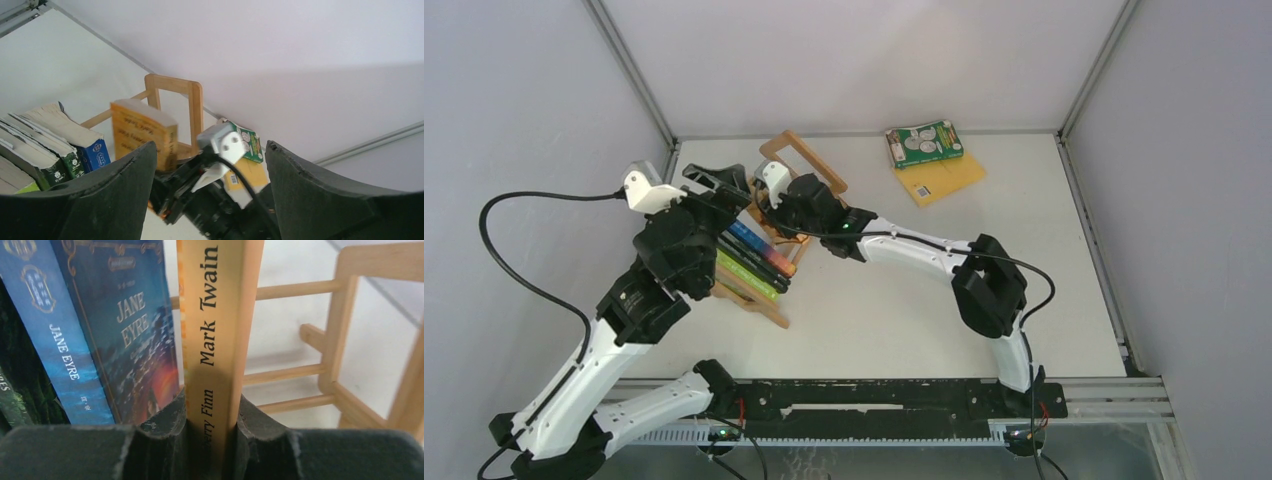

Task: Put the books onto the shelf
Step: Place the book on the shelf, then move the shelf to the center of the board.

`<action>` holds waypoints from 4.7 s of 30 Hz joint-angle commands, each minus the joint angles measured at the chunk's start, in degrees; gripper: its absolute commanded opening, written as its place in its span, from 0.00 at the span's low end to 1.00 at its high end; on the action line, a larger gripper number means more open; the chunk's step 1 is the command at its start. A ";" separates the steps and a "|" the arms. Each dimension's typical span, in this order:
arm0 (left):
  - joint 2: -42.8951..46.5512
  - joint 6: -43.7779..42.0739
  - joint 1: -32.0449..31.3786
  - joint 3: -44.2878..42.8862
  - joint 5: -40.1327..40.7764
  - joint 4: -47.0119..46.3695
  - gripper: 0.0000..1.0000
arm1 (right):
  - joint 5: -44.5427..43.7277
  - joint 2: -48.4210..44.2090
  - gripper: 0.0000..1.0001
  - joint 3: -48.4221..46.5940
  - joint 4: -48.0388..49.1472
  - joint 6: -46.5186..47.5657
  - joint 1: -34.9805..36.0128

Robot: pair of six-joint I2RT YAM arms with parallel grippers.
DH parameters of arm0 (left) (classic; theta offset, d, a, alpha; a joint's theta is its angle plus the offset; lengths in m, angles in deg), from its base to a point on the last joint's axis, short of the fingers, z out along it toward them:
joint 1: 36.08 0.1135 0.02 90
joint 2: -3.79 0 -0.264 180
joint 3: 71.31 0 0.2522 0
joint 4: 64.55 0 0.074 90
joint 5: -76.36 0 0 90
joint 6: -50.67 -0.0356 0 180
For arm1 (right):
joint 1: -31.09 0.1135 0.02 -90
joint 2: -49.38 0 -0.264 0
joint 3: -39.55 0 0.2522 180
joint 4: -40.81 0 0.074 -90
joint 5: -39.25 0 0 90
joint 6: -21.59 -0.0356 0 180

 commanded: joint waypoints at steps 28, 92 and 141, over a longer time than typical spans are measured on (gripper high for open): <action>0.75 -3.21 -0.33 4.81 1.87 -8.21 0.84 | 7.70 9.23 0.05 -7.53 -0.86 -2.96 2.22; -9.09 -6.58 -0.46 -5.59 0.17 -10.76 0.84 | 1.02 -20.75 0.50 16.02 3.93 -6.37 -1.05; -98.79 21.34 10.44 -64.39 -39.25 -25.10 0.90 | 1.95 9.16 0.52 -4.17 -1.60 -33.07 -49.81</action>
